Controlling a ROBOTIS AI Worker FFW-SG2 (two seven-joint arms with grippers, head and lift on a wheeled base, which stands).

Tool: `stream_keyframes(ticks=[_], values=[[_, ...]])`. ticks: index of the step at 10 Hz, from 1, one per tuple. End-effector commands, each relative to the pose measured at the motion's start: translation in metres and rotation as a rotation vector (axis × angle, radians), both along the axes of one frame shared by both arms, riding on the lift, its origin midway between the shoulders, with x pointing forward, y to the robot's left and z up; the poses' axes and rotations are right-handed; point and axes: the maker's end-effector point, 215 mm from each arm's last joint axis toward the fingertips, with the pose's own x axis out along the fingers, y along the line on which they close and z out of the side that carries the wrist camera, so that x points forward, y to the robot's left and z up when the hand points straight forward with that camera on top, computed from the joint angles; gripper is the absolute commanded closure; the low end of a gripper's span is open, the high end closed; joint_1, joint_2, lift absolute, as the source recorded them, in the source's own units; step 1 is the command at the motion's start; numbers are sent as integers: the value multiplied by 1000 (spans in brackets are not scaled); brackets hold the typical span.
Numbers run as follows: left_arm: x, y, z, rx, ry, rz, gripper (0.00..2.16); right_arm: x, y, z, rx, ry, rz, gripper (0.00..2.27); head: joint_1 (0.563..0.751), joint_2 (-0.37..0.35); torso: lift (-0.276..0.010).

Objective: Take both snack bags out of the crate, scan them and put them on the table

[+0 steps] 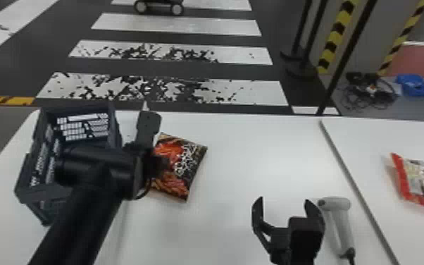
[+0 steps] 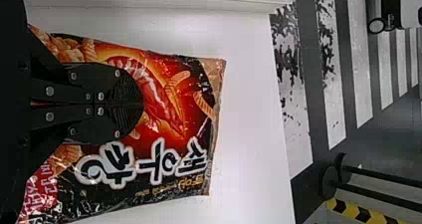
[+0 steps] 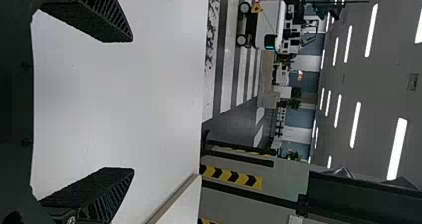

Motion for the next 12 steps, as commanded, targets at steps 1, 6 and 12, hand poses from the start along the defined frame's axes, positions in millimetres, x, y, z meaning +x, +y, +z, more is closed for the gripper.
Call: stream_keyframes(ticks=[1, 6, 12], values=[[-2, 0, -7, 3, 16, 1, 2138, 0, 0, 1, -1, -2, 1, 53, 695, -58, -93], [-17, -19, -20, -16, 32, -24, 2138, 2, 2, 2, 0, -3, 3, 53, 695, -66, -93], [-21, -69, -14, -69, 2, -90, 2138, 2, 2, 2, 2, -6, 4, 53, 695, -110, -93]])
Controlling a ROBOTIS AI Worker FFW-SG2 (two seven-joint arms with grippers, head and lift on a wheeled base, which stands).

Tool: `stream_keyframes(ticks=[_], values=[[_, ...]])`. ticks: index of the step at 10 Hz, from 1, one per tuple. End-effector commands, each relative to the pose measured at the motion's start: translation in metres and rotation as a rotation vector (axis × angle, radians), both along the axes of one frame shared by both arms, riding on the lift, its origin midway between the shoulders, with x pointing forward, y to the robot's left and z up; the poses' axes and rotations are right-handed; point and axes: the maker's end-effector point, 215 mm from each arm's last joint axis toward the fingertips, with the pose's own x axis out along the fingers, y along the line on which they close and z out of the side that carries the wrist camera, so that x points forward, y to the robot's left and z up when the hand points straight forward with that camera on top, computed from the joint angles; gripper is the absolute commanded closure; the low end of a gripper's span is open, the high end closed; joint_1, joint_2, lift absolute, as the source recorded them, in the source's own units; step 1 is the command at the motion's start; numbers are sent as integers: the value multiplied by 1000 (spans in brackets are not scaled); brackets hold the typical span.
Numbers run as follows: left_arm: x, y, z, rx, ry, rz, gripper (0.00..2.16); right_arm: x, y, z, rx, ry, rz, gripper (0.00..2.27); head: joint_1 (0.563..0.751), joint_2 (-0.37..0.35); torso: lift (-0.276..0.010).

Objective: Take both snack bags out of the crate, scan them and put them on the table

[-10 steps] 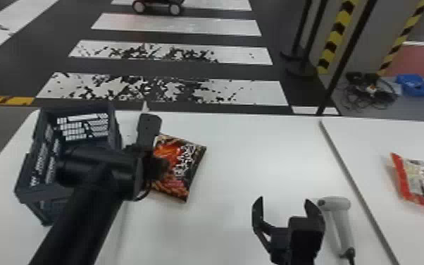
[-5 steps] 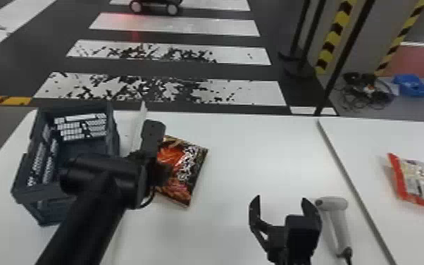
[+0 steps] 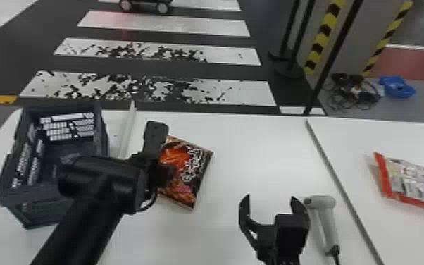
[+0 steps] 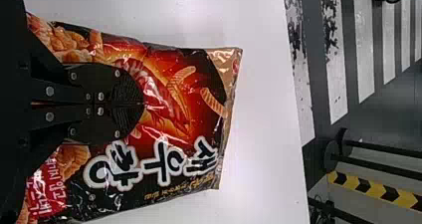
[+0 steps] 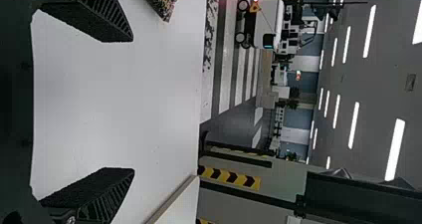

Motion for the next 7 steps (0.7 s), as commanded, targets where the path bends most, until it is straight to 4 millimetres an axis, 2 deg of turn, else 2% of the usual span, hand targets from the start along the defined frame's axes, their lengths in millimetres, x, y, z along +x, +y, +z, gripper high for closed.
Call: stream_keyframes(ticks=[1, 3, 7], values=[[-2, -19, 3, -34, -8, -22, 2138, 0, 1, 0, 1, 0, 2, 53, 695, -120, -93], [-3, -33, 6, -78, -15, -36, 2138, 0, 1, 0, 1, 0, 2, 53, 695, -138, -93], [-6, -48, 2, -152, -12, -46, 2138, 0, 3, 0, 3, 0, 3, 53, 695, -164, -93]])
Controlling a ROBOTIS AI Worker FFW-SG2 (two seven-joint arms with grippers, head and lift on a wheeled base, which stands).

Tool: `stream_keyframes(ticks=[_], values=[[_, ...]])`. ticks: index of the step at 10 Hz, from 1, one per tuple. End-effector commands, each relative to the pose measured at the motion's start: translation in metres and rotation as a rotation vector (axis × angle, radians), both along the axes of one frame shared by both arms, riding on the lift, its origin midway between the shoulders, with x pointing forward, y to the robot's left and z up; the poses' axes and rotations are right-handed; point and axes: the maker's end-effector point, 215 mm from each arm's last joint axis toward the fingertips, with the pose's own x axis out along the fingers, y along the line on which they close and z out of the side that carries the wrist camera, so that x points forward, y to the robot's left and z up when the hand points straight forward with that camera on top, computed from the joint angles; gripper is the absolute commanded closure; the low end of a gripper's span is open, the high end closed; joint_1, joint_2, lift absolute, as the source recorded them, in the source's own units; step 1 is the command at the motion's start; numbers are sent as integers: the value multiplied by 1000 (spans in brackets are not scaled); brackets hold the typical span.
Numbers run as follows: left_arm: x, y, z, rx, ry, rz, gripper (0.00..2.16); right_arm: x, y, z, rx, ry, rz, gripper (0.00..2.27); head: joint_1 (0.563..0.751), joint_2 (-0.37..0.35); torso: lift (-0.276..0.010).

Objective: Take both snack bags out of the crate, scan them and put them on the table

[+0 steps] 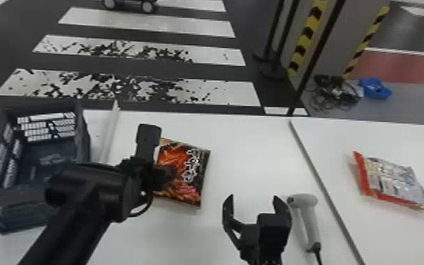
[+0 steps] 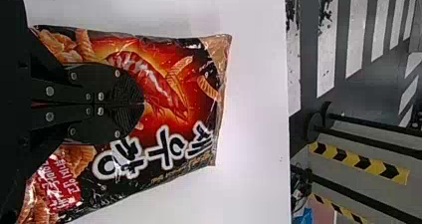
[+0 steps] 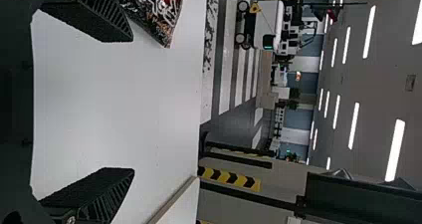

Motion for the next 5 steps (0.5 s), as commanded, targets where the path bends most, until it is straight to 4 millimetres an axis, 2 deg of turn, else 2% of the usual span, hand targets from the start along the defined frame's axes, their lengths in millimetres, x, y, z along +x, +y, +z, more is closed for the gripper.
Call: stream_keyframes(ticks=[1, 5], values=[[-1, -5, -2, -30, 0, 0, 2138, 0, 1, 0, 0, 0, 0, 53, 695, -168, -93], [-8, -23, -1, -123, 21, -26, 2138, -1, 2, -1, 3, 1, 1, 53, 695, -184, -93]])
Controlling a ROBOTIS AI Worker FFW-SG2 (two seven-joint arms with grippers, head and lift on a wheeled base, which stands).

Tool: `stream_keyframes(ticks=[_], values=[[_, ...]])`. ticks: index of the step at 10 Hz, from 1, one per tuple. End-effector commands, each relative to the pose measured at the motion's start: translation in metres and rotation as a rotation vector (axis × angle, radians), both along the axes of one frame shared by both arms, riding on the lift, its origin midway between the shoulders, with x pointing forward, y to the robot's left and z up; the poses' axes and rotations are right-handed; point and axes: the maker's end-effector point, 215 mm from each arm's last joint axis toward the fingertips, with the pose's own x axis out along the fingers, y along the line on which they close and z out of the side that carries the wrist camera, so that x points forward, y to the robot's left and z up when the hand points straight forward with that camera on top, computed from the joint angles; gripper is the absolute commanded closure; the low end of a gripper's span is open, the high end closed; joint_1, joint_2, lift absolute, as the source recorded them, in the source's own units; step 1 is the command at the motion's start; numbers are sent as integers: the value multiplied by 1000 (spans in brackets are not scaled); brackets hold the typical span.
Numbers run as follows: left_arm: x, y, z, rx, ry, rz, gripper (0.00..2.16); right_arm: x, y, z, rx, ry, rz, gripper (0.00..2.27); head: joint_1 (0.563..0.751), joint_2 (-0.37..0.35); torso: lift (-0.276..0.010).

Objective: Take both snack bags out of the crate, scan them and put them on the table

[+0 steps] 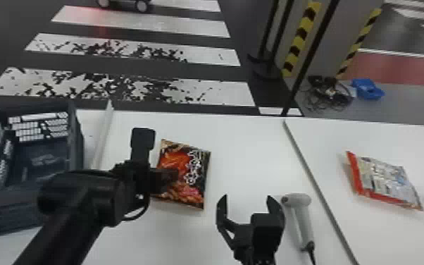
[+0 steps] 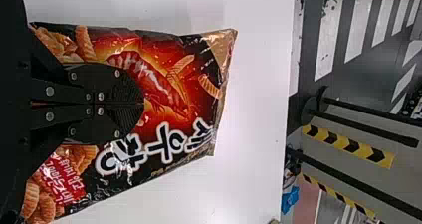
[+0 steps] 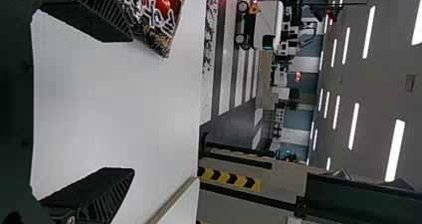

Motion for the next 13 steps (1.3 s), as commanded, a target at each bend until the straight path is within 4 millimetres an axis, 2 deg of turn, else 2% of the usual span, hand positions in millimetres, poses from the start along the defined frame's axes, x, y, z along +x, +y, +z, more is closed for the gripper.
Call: stream_keyframes(ticks=[1, 6, 7, 8, 9, 10, 11, 12, 13], values=[[-2, -8, 3, -33, 8, -7, 2138, 0, 0, 0, 1, 0, 0, 53, 695, -189, -93], [-7, -27, 16, -133, 20, -41, 2135, -2, -1, -1, 0, 1, -1, 53, 695, -215, -93], [-2, -27, 27, -127, -39, -18, 1949, -2, -2, -1, 1, 2, -2, 53, 695, -219, -93], [2, -33, 51, -138, -99, -23, 1568, -2, -6, -2, 4, 3, -10, 53, 695, -219, -93], [4, -41, 77, -151, -136, -41, 1487, -2, -9, -3, 3, 5, -13, 53, 695, -220, -93], [2, -44, 97, -157, -168, -50, 1312, -2, -9, -3, 1, 5, -12, 53, 695, -230, -93], [4, -47, 121, -169, -214, -53, 974, -2, -10, -2, -1, 4, -11, 53, 695, -239, -93], [3, -46, 135, -154, -245, -54, 515, -1, -10, -2, -2, 4, -10, 53, 695, -245, -93], [1, -43, 144, -143, -267, -54, 299, 0, -11, -2, 1, 4, -9, 53, 695, -248, -93]])
